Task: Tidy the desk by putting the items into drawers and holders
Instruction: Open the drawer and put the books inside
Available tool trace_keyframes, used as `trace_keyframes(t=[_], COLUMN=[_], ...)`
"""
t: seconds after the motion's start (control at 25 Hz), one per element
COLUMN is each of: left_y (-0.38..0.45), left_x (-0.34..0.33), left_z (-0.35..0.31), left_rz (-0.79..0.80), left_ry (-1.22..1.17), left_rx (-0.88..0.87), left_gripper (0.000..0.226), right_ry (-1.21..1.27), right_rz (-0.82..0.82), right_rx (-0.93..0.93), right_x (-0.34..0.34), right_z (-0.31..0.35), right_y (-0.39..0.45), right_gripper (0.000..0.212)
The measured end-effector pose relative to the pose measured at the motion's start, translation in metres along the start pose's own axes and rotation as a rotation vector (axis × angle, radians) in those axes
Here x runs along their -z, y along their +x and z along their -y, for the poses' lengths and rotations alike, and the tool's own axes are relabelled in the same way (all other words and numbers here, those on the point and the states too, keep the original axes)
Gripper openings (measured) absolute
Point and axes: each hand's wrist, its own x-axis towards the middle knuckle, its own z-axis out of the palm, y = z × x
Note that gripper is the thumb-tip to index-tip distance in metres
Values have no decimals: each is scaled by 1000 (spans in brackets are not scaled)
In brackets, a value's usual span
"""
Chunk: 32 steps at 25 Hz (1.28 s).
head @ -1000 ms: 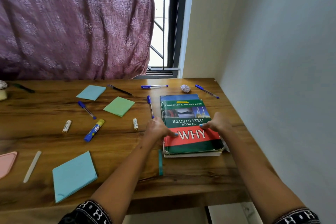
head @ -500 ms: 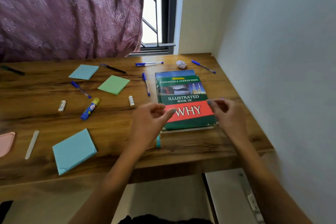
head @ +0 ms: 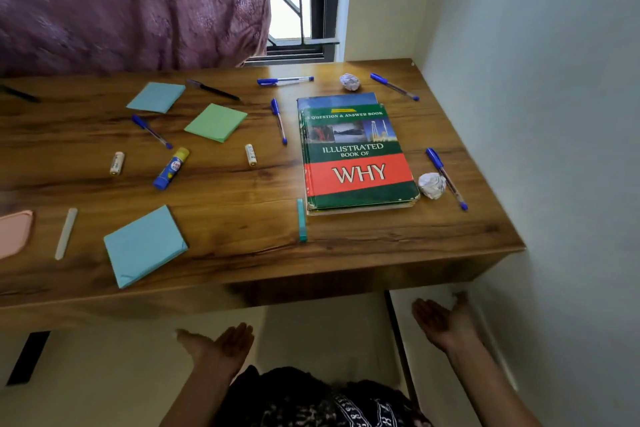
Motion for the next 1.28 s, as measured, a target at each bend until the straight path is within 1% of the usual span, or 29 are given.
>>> trace_keyframes(t=[0.04, 0.12, 0.24, 0.36, 0.48, 0.72, 0.88, 1.0, 1.28], left_y=[5, 10, 15, 25, 28, 30, 26, 21, 2], left_x=[-8, -20, -23, -18, -12, -10, -2, 18, 83], left_z=[2, 7, 9, -3, -7, -5, -1, 5, 21], left_rz=[20, 79, 157, 176, 168, 166, 163, 165, 161], left_ry=[-31, -80, -188, -303, -287, -266, -258, -281, -213], left_rx=[-15, -46, -68, -93, -102, -112, -129, -125, -98], left_gripper=[111, 119, 122, 121, 123, 118, 116, 118, 118], right_ry=[19, 55, 165, 218, 244, 274, 276, 268, 245], right_rz=[16, 65, 134, 166, 172, 202, 202, 199, 173], right_rx=[-3, 7, 20, 33, 42, 54, 65, 70, 78], right_x=[-8, -20, -25, -26, -24, -20, -11, 8, 68], right_z=[3, 5, 1, -7, -10, -14, -16, -24, -47], right_y=[5, 9, 15, 17, 20, 22, 17, 8, -15], right_gripper=[84, 94, 98, 100, 105, 112, 111, 109, 105])
